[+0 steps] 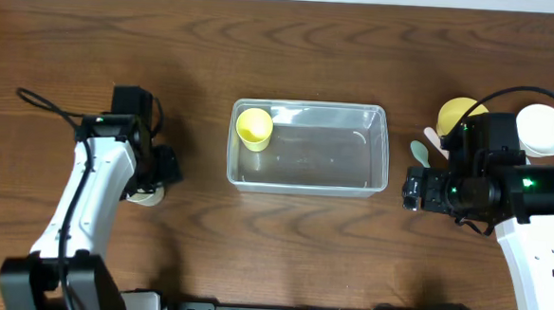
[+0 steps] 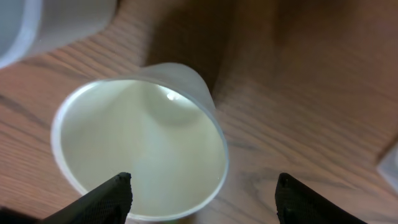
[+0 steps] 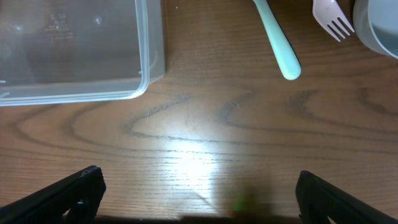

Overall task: Pack container
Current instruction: 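Return the left gripper and grasp the white cup, then place the white cup in the container beside the yellow cup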

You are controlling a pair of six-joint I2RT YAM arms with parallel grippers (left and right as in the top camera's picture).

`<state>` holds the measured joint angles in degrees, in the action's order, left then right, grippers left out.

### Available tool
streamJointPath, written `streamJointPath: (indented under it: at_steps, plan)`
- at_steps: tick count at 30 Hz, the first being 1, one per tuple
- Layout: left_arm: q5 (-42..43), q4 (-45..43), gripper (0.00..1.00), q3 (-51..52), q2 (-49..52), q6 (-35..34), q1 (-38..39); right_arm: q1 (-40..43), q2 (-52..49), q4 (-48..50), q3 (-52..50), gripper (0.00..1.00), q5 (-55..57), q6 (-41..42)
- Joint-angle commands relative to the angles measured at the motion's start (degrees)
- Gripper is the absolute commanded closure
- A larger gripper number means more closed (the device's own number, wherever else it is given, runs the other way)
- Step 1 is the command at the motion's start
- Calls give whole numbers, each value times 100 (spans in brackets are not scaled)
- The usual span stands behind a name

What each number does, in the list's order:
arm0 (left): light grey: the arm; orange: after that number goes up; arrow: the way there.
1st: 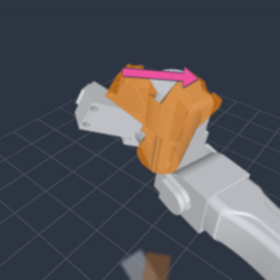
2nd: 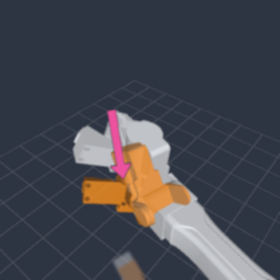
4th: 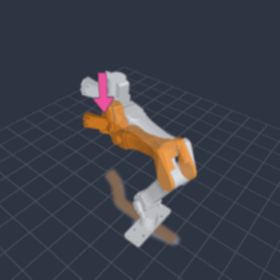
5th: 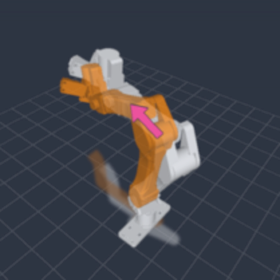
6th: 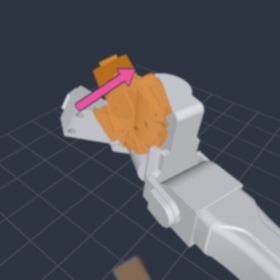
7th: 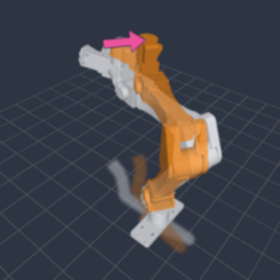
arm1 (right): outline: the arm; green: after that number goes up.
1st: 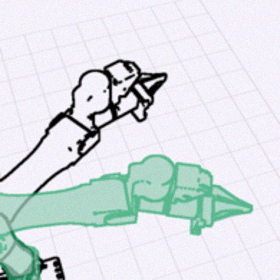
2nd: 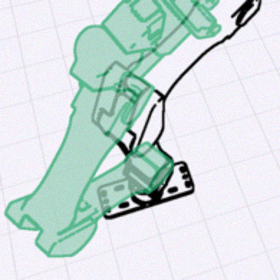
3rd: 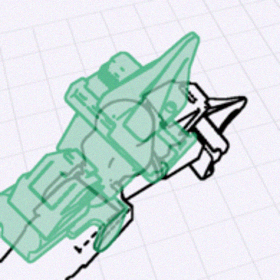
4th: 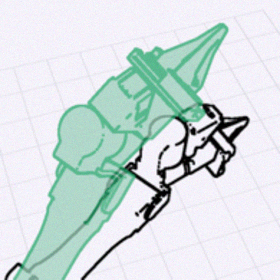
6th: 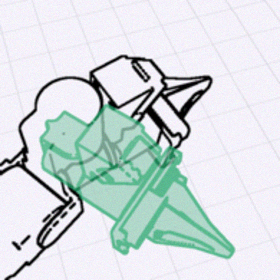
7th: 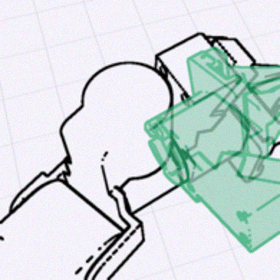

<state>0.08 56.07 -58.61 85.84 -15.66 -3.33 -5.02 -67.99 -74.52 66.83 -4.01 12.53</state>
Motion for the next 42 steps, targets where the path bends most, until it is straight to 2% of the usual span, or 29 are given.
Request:
streamJointPath:
  at_steps: [1, 6, 8, 10, 11, 20, 23, 30, 34, 37, 42]
  plan:
    - [74, -120, 26, 101, 267, 39, -24, 13, -15, -9, 98, 1, 61, -85]
    - [76, -251, 29, 103, 590, 52, -24, 13, -15, -63, 98, 1, 61, -85]
    - [76, -267, 37, 103, 678, 55, -24, 13, -15, -105, 98, 1, 63, -85]
    - [76, -264, 51, 103, 706, 55, -24, 13, -15, -129, 98, 1, 63, -87]
    - [74, -264, 63, 103, 706, 55, -24, 13, -15, -136, 98, 1, 66, -87]
    - [74, -273, 81, 94, 702, 55, -24, 13, -15, -138, 98, 1, 63, -83]
    - [72, -308, 94, 94, 699, 55, -24, 13, -15, -138, 98, 1, 63, -85]
    - [74, -302, 94, 35, 695, 57, -22, 13, -15, -138, 98, 1, 63, -85]
    - [81, 90, 94, -334, 599, 55, 103, 13, -15, -138, 98, 1, 63, -85]
    - [81, 673, 94, -922, 389, 55, 404, 13, -15, -136, 98, 1, 63, -85]
    - [79, 1414, 94, -2216, -96, 57, 1436, 13, -15, -133, 98, 1, 63, -83]
